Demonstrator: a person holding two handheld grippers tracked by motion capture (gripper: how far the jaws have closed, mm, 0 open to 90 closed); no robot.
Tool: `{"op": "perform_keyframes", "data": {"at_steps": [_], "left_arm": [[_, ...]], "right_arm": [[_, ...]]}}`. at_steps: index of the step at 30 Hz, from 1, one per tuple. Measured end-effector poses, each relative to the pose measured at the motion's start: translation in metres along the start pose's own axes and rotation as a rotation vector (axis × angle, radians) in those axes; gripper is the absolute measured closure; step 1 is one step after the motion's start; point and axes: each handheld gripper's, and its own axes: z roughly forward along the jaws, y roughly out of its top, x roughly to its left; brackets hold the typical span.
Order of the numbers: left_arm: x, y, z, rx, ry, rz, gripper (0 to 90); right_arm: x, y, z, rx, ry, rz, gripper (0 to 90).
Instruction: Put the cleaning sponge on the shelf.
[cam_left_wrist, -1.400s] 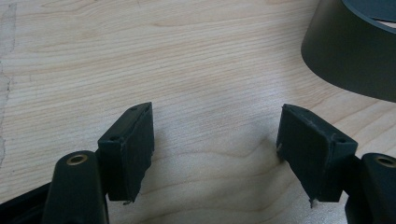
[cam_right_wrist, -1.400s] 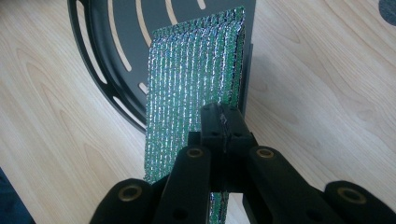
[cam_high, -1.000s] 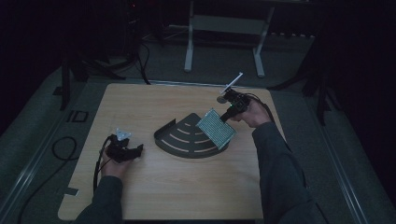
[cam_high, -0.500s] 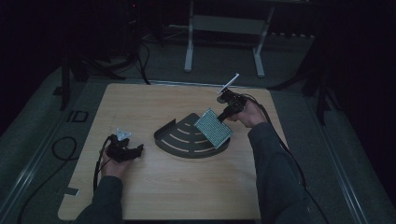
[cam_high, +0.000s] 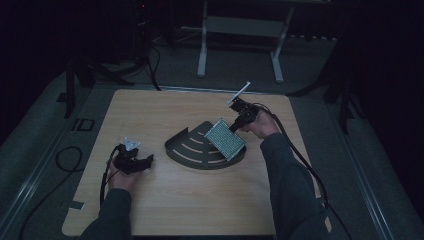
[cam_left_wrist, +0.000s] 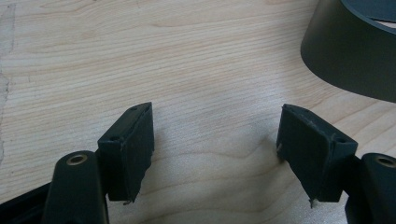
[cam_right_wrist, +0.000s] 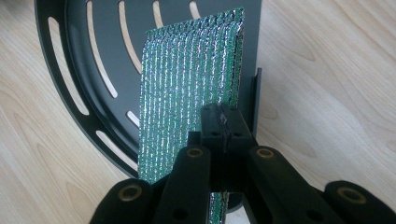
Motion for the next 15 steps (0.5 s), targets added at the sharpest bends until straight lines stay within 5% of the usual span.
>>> {"op": "perform_keyframes", "data": {"at_steps": [15], "left_arm": [[0.000, 0.000, 0.000, 0.000, 0.000, 0.001, 28.1]], "right_arm": [[0.001, 0.003, 0.013, -0.008, -0.011, 0.005, 89.8]]}}
